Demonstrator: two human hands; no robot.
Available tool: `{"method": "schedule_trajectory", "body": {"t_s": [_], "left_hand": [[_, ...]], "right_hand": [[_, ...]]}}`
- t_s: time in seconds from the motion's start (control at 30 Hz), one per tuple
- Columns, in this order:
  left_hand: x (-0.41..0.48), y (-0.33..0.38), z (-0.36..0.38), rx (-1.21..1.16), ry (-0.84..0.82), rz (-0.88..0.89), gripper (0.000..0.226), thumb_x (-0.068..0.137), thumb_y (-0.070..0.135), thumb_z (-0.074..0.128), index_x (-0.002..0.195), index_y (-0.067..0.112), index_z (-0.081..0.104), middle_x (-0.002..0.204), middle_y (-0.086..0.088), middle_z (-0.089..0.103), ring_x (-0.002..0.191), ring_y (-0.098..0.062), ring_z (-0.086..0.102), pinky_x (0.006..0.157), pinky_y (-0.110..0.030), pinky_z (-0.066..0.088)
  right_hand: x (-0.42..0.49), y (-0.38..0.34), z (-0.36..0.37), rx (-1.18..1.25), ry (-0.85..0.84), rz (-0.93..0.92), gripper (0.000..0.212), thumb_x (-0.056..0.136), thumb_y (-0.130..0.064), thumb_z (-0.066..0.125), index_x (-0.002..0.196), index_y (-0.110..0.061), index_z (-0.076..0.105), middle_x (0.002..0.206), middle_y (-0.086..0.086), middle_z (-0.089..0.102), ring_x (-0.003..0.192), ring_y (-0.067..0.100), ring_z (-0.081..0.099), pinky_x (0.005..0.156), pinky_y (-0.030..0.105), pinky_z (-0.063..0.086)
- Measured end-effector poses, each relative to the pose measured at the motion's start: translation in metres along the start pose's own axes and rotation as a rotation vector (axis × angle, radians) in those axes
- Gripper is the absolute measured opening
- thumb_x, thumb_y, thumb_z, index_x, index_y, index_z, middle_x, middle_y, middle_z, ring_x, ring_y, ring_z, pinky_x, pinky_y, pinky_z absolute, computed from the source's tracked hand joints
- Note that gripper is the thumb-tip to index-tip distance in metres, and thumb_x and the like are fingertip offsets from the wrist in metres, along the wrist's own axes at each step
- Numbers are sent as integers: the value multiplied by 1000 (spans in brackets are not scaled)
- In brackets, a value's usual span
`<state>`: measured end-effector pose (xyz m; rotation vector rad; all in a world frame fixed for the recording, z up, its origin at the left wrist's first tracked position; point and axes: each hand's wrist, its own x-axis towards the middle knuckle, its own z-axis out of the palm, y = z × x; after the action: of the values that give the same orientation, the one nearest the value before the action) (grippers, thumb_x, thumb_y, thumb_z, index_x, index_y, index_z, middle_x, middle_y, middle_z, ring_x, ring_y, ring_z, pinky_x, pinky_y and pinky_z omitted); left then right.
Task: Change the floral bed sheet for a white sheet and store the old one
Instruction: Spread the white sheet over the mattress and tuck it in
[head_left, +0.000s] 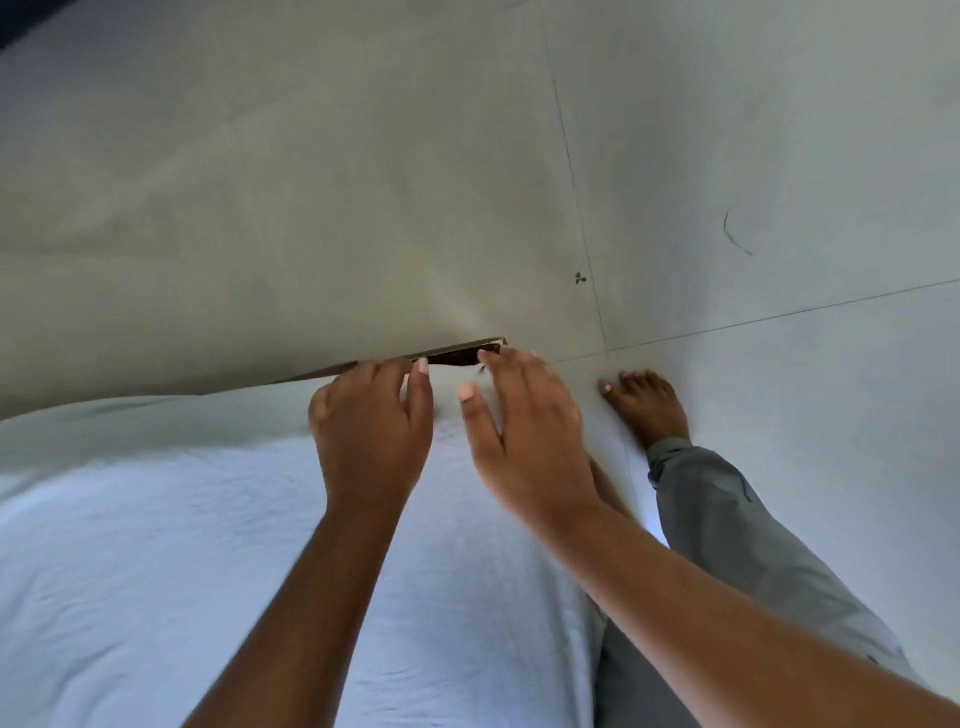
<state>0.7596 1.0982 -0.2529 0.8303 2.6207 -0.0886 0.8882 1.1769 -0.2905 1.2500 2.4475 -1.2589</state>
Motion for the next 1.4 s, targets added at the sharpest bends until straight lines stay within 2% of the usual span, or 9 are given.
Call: {"method": "schedule_trajectory", "body": {"t_s": [0.3,0.53,0.7,0.8,0.93,1.03,1.17,1.33,1.4], "left_hand": [[-1,-8,44,60,-34,-159,49,99,42,32,77,22,71,79,4,71,83,-25,62,101,-48,37],[-4,-18,40,-11,-118,-99,66,98,58,16,98,24,72,99,0,72,103,-26,60,105,-51,29],[-3,-23,42,-73,-133,-90,72,93,62,9,116,23,65,118,-1,67,120,-27,51,111,-50,24],[-4,-20,45,-86,-146,-100,79,92,62,5,126,18,61,128,-4,62,128,-30,45,113,-51,20],[-4,-15,44,-105,-175,-141,75,97,59,12,128,12,62,132,-10,61,133,-34,44,114,-51,18],[0,-12,36,-120,-260,-184,74,97,60,14,127,13,62,135,-10,59,135,-34,42,115,-51,16],[9,-16,4,-165,-484,-186,80,94,66,9,143,15,47,152,-10,42,148,-33,24,120,-50,6],[21,-33,-39,-169,-664,-312,68,101,60,31,150,13,37,161,-16,25,152,-35,11,123,-51,-2],[24,-48,-44,-149,-681,-400,67,101,59,34,150,13,37,162,-16,23,153,-34,8,121,-51,-8]], "right_hand": [[28,1,26,-41,-45,-187,46,98,-40,37,102,-12,75,99,4,75,98,24,67,95,38,47],[34,-3,20,-204,-235,-165,58,99,-45,22,109,-13,69,101,9,73,97,29,65,87,40,50],[37,-14,15,-332,-344,-106,46,107,-37,29,128,-13,62,120,13,67,112,34,60,96,40,45],[38,-18,12,-370,-399,-102,62,101,-46,18,132,-10,59,126,15,64,116,34,59,99,41,45],[51,-22,7,-476,-589,-114,69,101,-54,15,144,-12,50,143,10,56,128,28,55,108,36,42],[84,-30,1,-648,-926,-79,59,104,-53,18,147,-22,44,150,6,51,131,27,54,111,40,42],[144,-80,-26,-1003,-1216,-270,55,101,-60,29,140,-24,43,133,9,59,119,33,59,94,41,50],[197,-181,-37,-1109,-1310,-505,48,102,-53,41,131,-16,51,101,1,62,99,24,64,73,35,47],[204,-222,-29,-1079,-1325,-525,49,103,-53,40,135,-18,49,101,1,64,93,22,64,75,35,49]]}}
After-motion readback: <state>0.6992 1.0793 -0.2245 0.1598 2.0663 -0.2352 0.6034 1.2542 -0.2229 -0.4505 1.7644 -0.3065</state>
